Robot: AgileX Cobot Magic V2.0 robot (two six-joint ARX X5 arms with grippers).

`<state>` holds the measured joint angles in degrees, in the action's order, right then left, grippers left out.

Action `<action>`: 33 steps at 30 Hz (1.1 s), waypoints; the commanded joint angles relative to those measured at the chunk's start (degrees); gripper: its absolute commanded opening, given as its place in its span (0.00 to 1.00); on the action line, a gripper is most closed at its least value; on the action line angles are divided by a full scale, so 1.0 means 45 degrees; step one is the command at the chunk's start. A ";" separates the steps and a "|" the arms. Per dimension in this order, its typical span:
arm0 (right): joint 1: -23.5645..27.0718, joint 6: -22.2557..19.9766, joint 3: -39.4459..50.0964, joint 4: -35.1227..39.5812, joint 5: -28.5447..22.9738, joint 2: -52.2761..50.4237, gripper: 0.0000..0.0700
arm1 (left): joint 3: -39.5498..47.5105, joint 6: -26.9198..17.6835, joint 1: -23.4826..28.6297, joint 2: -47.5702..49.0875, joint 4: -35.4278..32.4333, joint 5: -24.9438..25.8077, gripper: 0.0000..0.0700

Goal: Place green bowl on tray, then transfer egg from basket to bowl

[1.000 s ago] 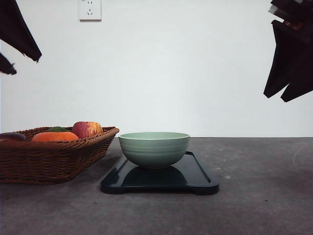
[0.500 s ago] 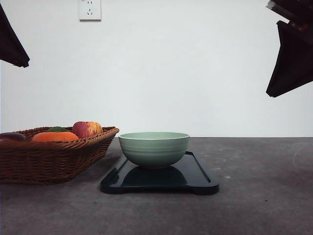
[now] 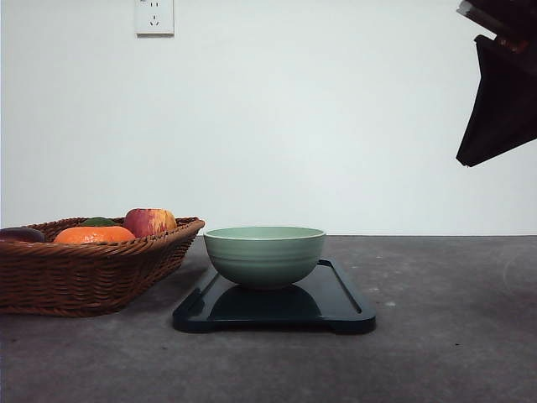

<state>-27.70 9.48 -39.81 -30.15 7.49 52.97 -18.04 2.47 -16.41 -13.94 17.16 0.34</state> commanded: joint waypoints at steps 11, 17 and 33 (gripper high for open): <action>-0.0068 0.0083 -0.0034 0.0157 -0.0004 0.0066 0.02 | 0.3841 -0.0209 0.3753 0.3051 -0.1875 -0.0208 0.00; -0.0067 0.0087 -0.0034 0.0262 -0.0005 0.0038 0.02 | 0.3841 -0.0348 0.3791 0.3051 -0.1421 -0.0335 0.00; -0.0068 -0.0553 -0.0034 0.0464 -0.0105 0.0017 0.02 | 0.3831 -0.0348 0.3799 0.3056 -0.1426 -0.0335 0.00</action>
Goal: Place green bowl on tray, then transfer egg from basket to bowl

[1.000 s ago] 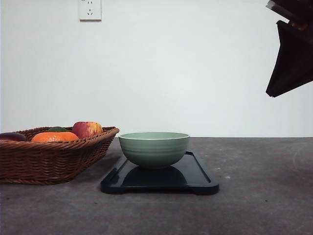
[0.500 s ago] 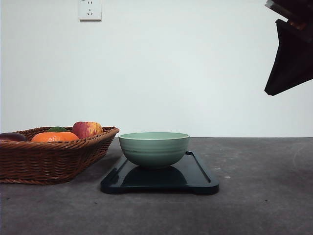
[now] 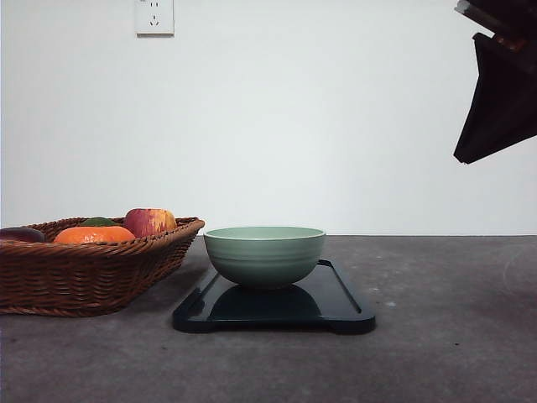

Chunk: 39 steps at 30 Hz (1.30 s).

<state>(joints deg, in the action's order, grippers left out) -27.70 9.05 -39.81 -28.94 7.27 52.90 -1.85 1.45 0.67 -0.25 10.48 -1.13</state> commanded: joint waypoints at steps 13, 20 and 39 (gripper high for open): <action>0.2465 -0.2164 0.4732 0.4973 -0.1074 -0.4780 0.02 | 0.0233 -0.0121 0.0005 0.0014 0.0058 -0.0010 0.00; 0.4158 -0.2174 0.7412 0.5405 -0.1092 -0.9882 0.02 | 0.0233 -0.0121 0.0005 0.0015 0.0058 -0.0010 0.00; 0.4877 -0.2014 0.8689 0.5140 -0.1293 -1.1709 0.02 | 0.0233 -0.0122 0.0005 0.0005 0.0063 -0.0010 0.00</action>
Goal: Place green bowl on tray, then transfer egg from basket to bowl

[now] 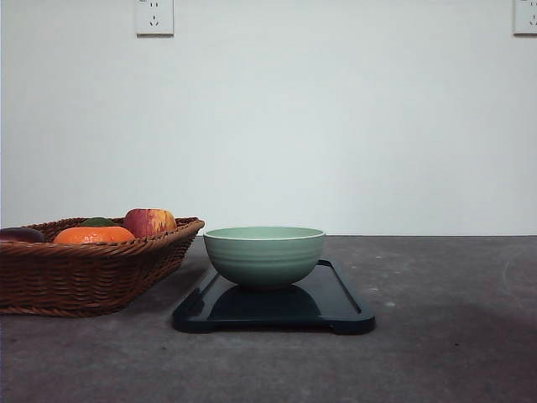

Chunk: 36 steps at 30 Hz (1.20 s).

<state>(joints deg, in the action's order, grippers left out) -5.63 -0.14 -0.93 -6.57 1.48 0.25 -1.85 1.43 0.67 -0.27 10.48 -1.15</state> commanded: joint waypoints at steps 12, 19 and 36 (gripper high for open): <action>-0.0029 0.0029 0.0049 0.0170 -0.0005 -0.0010 0.02 | 0.0233 -0.0121 0.0005 0.0010 0.0063 -0.0005 0.00; -0.0029 0.0029 0.0049 0.0170 -0.0009 -0.0010 0.02 | 0.0233 -0.0121 0.0005 0.0010 0.0063 -0.0005 0.00; -0.0029 0.0029 0.0049 0.0170 -0.0005 -0.0010 0.02 | 0.0233 -0.0117 0.0005 0.0010 0.0063 -0.0005 0.00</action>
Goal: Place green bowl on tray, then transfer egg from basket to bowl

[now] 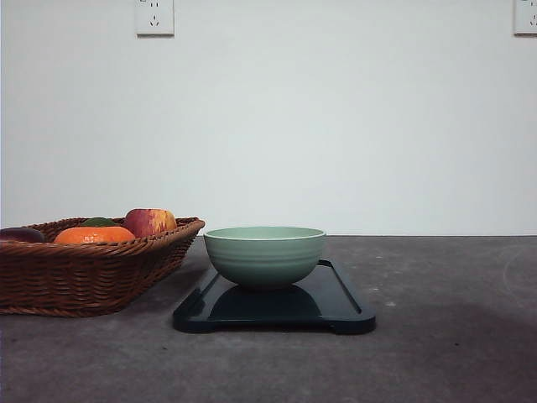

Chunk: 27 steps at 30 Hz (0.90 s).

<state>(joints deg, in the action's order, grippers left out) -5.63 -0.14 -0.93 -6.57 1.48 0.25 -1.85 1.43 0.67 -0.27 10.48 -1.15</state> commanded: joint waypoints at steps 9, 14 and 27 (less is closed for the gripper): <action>-0.0029 0.0029 0.0049 0.0170 -0.0005 -0.0010 0.02 | 0.0233 -0.0117 0.0005 0.0010 0.0063 -0.0005 0.00; -0.0029 0.0029 0.0049 0.0170 -0.0005 -0.0010 0.02 | 0.0233 -0.0121 0.0005 0.0010 0.0063 -0.0005 0.00; -0.0029 0.0029 0.0049 0.0170 -0.0005 -0.0010 0.02 | 0.0233 -0.0117 0.0005 0.0010 0.0063 -0.0005 0.00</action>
<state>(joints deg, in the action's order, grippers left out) -5.63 -0.14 -0.93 -6.57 1.48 0.25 -1.85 1.43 0.67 -0.27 10.48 -1.15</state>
